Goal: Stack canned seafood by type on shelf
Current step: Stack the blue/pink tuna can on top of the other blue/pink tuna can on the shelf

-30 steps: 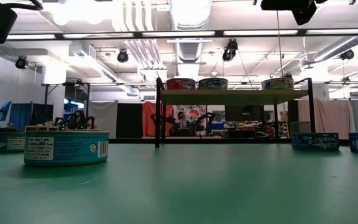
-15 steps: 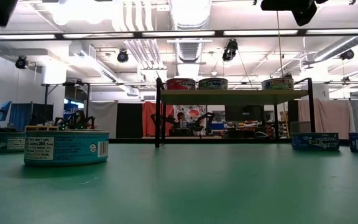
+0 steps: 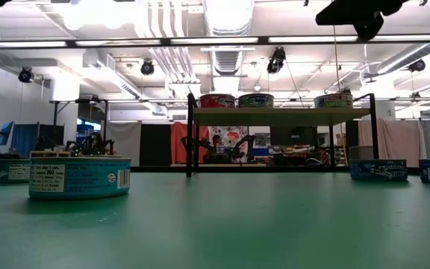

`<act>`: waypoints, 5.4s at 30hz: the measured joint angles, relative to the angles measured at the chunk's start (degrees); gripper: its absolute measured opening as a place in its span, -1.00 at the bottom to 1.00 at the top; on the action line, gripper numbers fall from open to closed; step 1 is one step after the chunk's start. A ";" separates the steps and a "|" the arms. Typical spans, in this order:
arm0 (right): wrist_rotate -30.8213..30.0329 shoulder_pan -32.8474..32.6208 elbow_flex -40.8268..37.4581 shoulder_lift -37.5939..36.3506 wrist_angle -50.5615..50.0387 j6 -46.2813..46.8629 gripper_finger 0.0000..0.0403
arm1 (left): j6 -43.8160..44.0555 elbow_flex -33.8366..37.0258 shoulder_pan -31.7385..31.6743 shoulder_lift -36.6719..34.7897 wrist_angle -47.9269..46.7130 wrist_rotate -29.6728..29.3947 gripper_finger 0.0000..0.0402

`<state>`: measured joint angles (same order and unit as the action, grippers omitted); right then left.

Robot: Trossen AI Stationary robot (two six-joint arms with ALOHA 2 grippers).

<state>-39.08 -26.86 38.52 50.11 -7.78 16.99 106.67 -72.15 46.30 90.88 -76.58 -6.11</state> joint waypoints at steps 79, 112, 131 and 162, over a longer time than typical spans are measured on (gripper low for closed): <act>0.21 -0.01 -2.12 -0.02 0.78 -8.45 -0.95 | 22.84 -2.98 1.51 10.72 -2.51 13.14 0.27; 0.19 -0.02 -2.23 -0.02 0.78 -7.99 -0.95 | 22.89 -1.64 1.51 11.53 -3.54 13.11 0.26; 0.21 -0.01 -2.23 -0.02 0.76 -8.05 -0.95 | 22.95 2.05 1.49 11.53 0.39 13.14 0.26; 0.21 -0.01 -2.29 -0.02 0.76 -8.04 -0.95 | 19.83 2.17 1.51 11.51 3.09 12.62 0.14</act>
<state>-38.87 -26.87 36.23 50.09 -7.03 8.95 126.50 -69.97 47.81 102.39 -73.49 6.51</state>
